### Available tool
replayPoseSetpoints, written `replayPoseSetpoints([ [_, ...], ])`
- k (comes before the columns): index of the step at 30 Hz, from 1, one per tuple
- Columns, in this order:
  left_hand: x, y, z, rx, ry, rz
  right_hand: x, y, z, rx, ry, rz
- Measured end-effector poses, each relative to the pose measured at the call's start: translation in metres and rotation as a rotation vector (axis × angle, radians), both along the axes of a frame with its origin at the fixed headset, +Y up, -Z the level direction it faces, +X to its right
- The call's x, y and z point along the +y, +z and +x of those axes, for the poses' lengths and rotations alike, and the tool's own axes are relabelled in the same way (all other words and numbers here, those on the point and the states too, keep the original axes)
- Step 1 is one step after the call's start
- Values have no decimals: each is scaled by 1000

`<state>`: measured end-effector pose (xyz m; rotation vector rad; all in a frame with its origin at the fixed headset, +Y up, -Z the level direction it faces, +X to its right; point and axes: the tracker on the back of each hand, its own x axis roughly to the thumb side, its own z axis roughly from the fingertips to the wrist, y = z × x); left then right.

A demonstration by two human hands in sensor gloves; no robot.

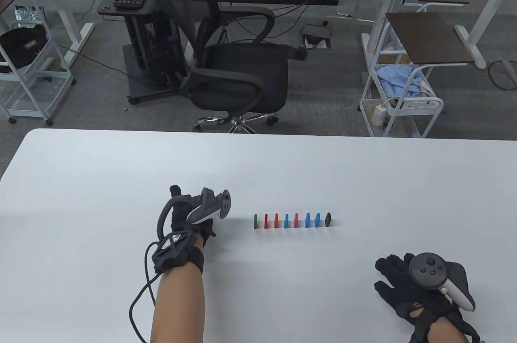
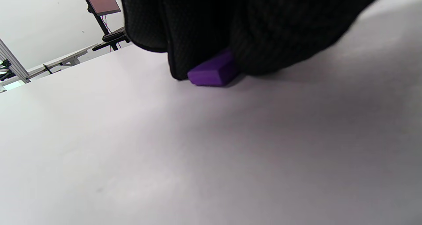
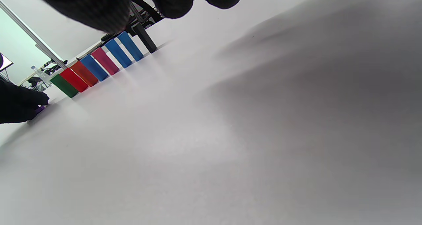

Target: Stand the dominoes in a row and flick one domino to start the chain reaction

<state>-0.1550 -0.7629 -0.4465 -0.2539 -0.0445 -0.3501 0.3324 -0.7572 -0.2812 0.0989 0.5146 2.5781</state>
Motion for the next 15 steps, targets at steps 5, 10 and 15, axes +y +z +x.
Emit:
replayPoseSetpoints([
  [5, 6, 3, -10, 19, 66, -12, 0, 1, 0, -2, -7, -5],
  [10, 28, 9, -20, 27, 156, 37, 1, 1, -1, 0, -10, 1],
  [15, 56, 15, -22, 5, 255, 57, 2, 1, -1, 4, -14, 9],
])
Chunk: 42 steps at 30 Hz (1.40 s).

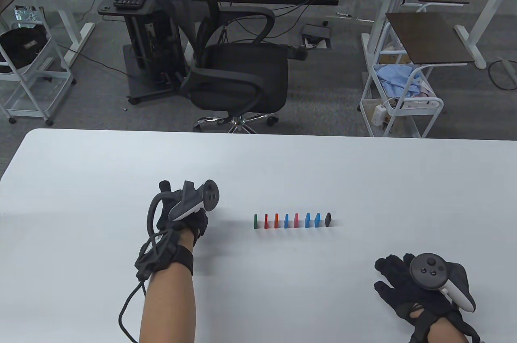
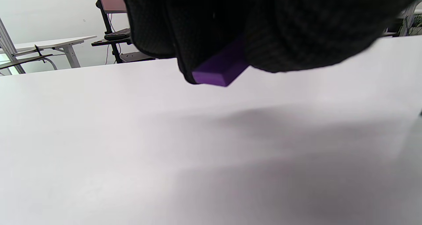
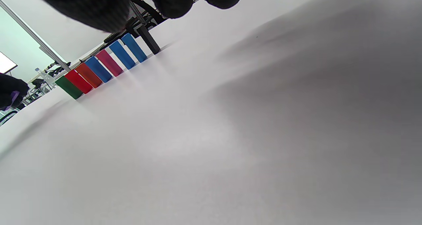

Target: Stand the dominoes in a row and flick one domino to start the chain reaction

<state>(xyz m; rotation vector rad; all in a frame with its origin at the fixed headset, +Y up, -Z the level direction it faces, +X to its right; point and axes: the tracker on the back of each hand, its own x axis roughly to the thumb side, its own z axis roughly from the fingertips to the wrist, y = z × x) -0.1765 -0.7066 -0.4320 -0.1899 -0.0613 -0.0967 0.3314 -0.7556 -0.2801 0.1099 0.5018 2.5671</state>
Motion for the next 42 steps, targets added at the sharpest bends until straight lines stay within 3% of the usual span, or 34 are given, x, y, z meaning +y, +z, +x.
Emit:
replayPoseSetpoints([
  [6, 23, 4, 8, -26, 130, 44, 0, 0, 0, 3, -8, 1],
  [12, 26, 6, 19, -62, 283, 69, 0, 0, 0, 10, -13, 7],
  [20, 9, 7, 33, -76, 454, 60, -1, 0, -1, 16, -14, 6],
  [35, -42, 6, 46, -56, 552, 10, -2, 0, -3, 23, -10, 1],
  [42, -55, 4, 51, -50, 557, -2, -2, 0, -3, 24, -7, -3],
])
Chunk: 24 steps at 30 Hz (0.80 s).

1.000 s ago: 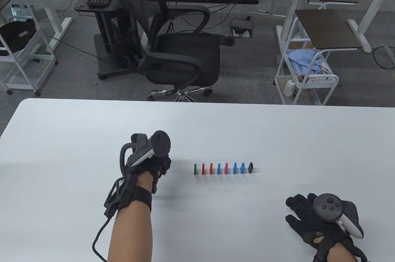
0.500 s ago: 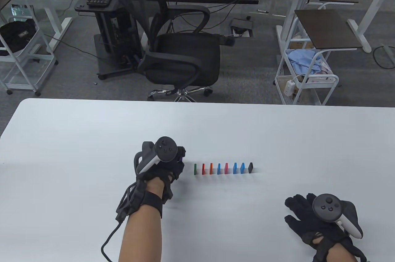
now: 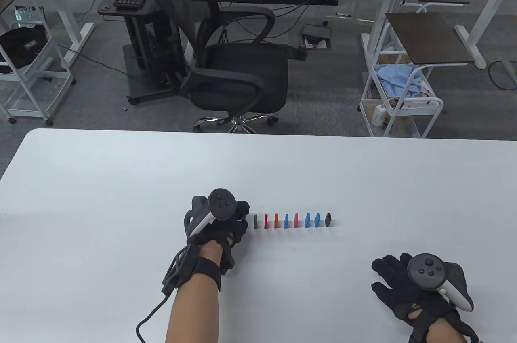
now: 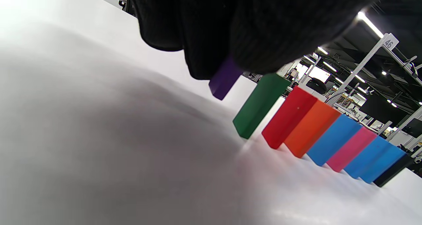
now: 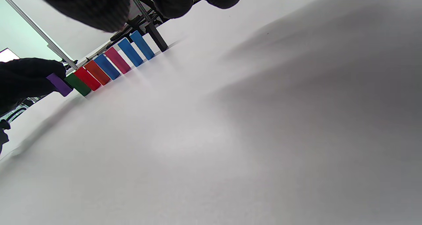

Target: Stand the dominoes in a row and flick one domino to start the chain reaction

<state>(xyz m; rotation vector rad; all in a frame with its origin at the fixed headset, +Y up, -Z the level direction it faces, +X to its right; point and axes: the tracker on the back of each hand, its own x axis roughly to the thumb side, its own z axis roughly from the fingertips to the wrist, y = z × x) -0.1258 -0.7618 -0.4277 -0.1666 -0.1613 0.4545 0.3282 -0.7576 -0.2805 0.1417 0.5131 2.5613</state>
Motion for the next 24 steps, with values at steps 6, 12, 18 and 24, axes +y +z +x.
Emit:
replayPoseSetpoints([
  [6, -6, -2, 4, -4, -13, -12, 1, 0, 0, -1, 1, 2],
  [12, -12, -4, 6, -3, -20, -21, 1, 0, 1, -3, 0, 0],
  [18, -16, -5, 7, 1, -28, -32, 1, 0, 1, -4, 0, -2],
  [24, -14, -3, 7, 9, -28, -37, 1, 0, 1, -5, 1, -6],
])
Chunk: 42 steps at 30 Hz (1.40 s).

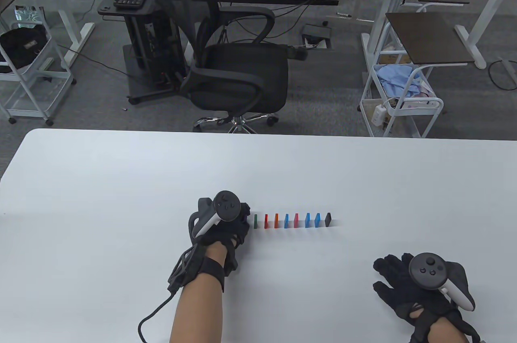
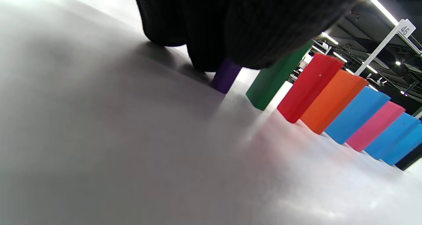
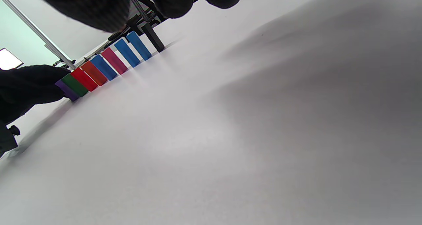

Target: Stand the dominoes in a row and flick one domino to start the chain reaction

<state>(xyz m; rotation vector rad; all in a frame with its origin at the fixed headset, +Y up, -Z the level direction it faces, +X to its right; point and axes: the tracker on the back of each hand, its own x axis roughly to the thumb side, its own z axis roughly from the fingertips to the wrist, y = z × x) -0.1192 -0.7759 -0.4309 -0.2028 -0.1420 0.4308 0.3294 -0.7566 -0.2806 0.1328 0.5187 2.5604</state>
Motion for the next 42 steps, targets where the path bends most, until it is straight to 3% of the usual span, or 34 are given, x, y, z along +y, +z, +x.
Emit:
replayPoseSetpoints([
  [27, 4, 5, -5, -1, -2, -58, -1, 0, -1, 6, -6, -8],
  [35, 23, 24, -15, 9, -70, -64, -1, 1, -3, 18, -10, -3],
  [42, 36, 57, -11, -63, -324, -75, -2, 1, -4, 22, -13, -4],
])
